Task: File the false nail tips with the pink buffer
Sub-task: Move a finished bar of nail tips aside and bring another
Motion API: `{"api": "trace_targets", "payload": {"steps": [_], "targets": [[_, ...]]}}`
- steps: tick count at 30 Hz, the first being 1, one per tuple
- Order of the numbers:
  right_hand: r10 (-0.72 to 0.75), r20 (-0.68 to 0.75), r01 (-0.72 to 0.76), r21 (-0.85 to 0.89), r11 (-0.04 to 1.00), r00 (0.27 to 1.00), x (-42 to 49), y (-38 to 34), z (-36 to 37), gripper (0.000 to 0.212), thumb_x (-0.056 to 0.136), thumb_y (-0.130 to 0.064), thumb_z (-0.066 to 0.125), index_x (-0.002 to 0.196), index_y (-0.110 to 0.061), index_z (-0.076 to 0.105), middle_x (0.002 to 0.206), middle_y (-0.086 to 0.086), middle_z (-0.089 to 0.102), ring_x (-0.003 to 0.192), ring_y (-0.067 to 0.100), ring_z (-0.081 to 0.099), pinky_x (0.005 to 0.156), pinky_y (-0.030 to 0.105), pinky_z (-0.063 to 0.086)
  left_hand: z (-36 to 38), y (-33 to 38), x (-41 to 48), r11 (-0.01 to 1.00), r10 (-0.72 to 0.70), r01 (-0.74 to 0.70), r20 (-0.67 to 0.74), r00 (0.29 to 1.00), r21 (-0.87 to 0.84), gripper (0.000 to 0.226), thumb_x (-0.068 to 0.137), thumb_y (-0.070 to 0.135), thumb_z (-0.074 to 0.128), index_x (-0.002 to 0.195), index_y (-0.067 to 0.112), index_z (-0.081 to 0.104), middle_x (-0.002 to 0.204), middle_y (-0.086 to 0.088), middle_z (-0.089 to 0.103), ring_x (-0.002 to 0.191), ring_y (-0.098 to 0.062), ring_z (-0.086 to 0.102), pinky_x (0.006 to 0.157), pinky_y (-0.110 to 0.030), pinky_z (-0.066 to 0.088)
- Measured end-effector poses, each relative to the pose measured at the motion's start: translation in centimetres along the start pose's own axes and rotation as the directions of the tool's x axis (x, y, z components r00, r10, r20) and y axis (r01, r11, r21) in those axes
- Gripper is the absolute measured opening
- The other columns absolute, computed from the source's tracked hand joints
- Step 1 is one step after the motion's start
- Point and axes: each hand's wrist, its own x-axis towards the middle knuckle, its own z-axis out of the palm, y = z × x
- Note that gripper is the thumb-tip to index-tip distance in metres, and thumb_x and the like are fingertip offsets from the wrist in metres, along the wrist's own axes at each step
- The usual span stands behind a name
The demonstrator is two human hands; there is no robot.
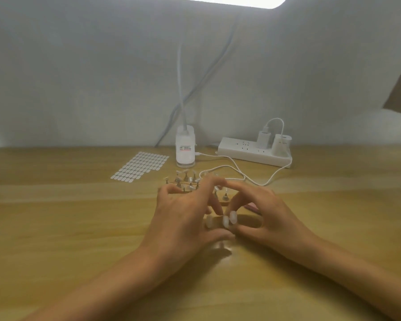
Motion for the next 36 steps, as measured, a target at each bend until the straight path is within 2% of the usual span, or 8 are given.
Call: {"api": "trace_targets", "payload": {"steps": [3, 6, 11, 16, 24, 27, 30, 36], "targets": [[-0.064, -0.036, 0.064, -0.016, 0.998, 0.997, -0.1, 0.4, -1.1, 0.078, 0.082, -0.008, 0.083, 0.146, -0.034, 0.046, 0.092, -0.015, 0.069, 0.095, 0.009, 0.067, 0.096, 0.02, 0.05, -0.5, -0.3, -0.3, 0.995, 0.069, -0.074, -0.074, 0.995, -0.061, 0.084, 0.064, 0.076, 0.066, 0.135, 0.056, 0.027, 0.106, 0.035, 0.06, 0.108, 0.016, 0.055, 0.11, -0.027, 0.014], [-0.089, -0.091, 0.083, -0.072, 0.994, 0.992, 0.5, 0.9, -3.0, 0.065, 0.078, -0.004, 0.086, 0.135, -0.022, 0.06, 0.089, -0.014, 0.071, 0.091, 0.009, 0.069, 0.094, 0.018, 0.048, -0.6, -0.5, -0.7, 0.982, 0.128, -0.153, -0.21, 0.969, -0.111, 0.086, 0.071, 0.071, 0.067, 0.144, 0.045, 0.03, 0.125, 0.029, 0.058, 0.115, 0.01, 0.055, 0.118, -0.039, 0.02], [0.117, -0.108, -0.106, 0.099, 0.989, 0.987, 0.1, 3.9, -8.8, 0.044, 0.077, -0.01, 0.082, 0.117, -0.021, 0.067, 0.088, -0.003, 0.071, 0.09, 0.015, 0.071, 0.089, 0.016, 0.052, 0.1, -0.5, -1.0, 0.97, 0.167, -0.199, -0.217, 0.962, -0.137, 0.08, 0.077, 0.062, 0.065, 0.145, 0.04, 0.03, 0.138, 0.028, 0.046, 0.118, 0.01, 0.052, 0.115, -0.055, 0.03], [0.375, -0.285, -0.351, 0.132, 0.927, 0.882, -4.5, 9.2, -14.6, 0.045, 0.069, -0.023, 0.082, 0.11, -0.038, 0.071, 0.087, -0.004, 0.069, 0.087, 0.007, 0.07, 0.085, 0.01, 0.052, 1.2, -0.6, -1.5, 0.97, 0.229, -0.236, -0.118, 0.966, -0.056, 0.067, 0.087, 0.059, 0.055, 0.146, 0.042, 0.029, 0.142, 0.031, 0.035, 0.134, 0.024, 0.021, 0.11, -0.043, 0.035], [0.549, -0.538, -0.722, -0.175, 0.669, 0.639, -9.7, 16.9, -18.7, 0.062, 0.082, -0.011, 0.082, 0.134, -0.014, 0.05, 0.076, 0.006, 0.064, 0.076, 0.018, 0.061, 0.065, 0.033, 0.042, 3.2, 0.1, -0.9, 0.804, 0.544, -0.527, 0.018, 0.839, 0.275, 0.049, 0.078, 0.033, 0.055, 0.126, 0.032, 0.049, 0.13, 0.008, 0.067, 0.108, -0.012, 0.068, 0.097, -0.047, 0.053], [0.563, -0.542, -0.762, -0.261, 0.592, 0.623, -10.3, 17.8, -18.5, 0.072, 0.085, -0.018, 0.079, 0.143, -0.012, 0.036, 0.077, 0.001, 0.062, 0.071, 0.02, 0.06, 0.06, 0.033, 0.039, 4.1, -0.3, -0.4, 0.728, 0.61, -0.593, 0.07, 0.789, 0.344, 0.048, 0.079, 0.026, 0.056, 0.126, 0.033, 0.052, 0.135, 0.006, 0.063, 0.113, -0.013, 0.059, 0.102, -0.051, 0.049], [0.575, -0.518, -0.749, -0.224, 0.624, 0.634, -10.2, 17.6, -17.4, 0.092, 0.086, -0.031, 0.079, 0.154, -0.02, 0.019, 0.102, -0.003, 0.063, 0.094, 0.021, 0.06, 0.084, 0.04, 0.049, 4.6, 0.0, 0.9, 0.727, 0.603, -0.605, 0.119, 0.789, 0.324, 0.049, 0.081, 0.028, 0.054, 0.129, 0.034, 0.051, 0.142, 0.007, 0.052, 0.118, -0.013, 0.052, 0.108, -0.05, 0.034], [0.508, -0.432, -0.651, -0.305, 0.695, 0.745, -9.1, 15.8, -16.4, 0.103, 0.083, -0.024, 0.083, 0.16, -0.03, 0.014, 0.09, -0.004, 0.061, 0.088, 0.015, 0.061, 0.086, 0.038, 0.048, 5.9, 1.9, 3.8, 0.773, 0.542, -0.581, 0.211, 0.814, 0.256, 0.071, 0.069, 0.035, 0.083, 0.133, 0.033, 0.051, 0.144, 0.005, 0.053, 0.117, -0.015, 0.06, 0.108, -0.05, 0.03]]}}
